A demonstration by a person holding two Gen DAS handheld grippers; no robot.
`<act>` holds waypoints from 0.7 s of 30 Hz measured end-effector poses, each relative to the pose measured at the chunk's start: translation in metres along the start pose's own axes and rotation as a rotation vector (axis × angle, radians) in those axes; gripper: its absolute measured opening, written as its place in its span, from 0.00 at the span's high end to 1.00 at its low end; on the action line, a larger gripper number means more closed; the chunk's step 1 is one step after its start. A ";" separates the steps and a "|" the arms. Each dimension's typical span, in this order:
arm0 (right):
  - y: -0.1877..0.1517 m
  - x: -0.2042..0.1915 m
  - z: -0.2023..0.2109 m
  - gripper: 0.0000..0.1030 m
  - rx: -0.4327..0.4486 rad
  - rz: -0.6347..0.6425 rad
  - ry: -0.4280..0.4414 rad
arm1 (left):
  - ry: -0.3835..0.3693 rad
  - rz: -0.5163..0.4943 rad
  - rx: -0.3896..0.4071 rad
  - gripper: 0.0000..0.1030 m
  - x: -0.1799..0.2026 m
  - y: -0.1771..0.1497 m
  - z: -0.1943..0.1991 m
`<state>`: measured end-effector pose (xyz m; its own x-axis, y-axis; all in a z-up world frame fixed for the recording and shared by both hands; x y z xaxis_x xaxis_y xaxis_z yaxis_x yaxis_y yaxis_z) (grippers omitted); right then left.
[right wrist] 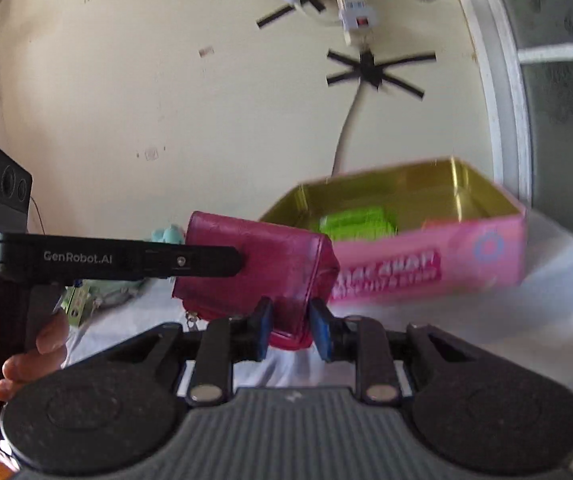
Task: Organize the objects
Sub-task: 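Carry the pink wallet into the pink tin and release it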
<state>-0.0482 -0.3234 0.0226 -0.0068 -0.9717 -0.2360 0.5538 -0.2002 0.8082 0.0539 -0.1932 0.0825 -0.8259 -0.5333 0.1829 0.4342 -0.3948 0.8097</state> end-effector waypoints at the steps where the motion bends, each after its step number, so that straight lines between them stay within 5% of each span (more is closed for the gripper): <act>1: 0.014 0.001 -0.001 0.79 0.037 0.016 -0.013 | 0.019 -0.025 0.025 0.65 0.002 0.014 -0.001; 4: 0.046 0.015 -0.018 0.79 0.088 0.030 -0.041 | 0.062 -0.051 0.026 0.65 -0.006 0.039 -0.024; 10: 0.083 0.061 -0.078 0.79 -0.013 -0.017 -0.059 | 0.103 0.067 -0.119 0.64 -0.050 0.061 -0.095; 16: 0.088 0.080 -0.123 0.76 -0.140 -0.028 -0.099 | 0.161 0.059 -0.192 0.66 -0.060 0.058 -0.130; 21: 0.086 0.085 -0.127 0.73 -0.116 -0.087 -0.121 | 0.195 0.092 -0.215 0.66 -0.067 0.053 -0.135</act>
<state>0.1045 -0.4076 0.0040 -0.1555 -0.9606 -0.2302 0.6392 -0.2755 0.7180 0.1804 -0.2798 0.0373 -0.7039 -0.6997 0.1227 0.5874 -0.4761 0.6545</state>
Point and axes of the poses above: each gripper's, at about its wrist camera, not at the fingertips, and z roughly against the way its jaws point, x to its right, y to its top, the point moved 3 cm from there along -z, roughly the way its jaws point, and after that the axes turned 11 degrees about -x, right-handed, at the moved point
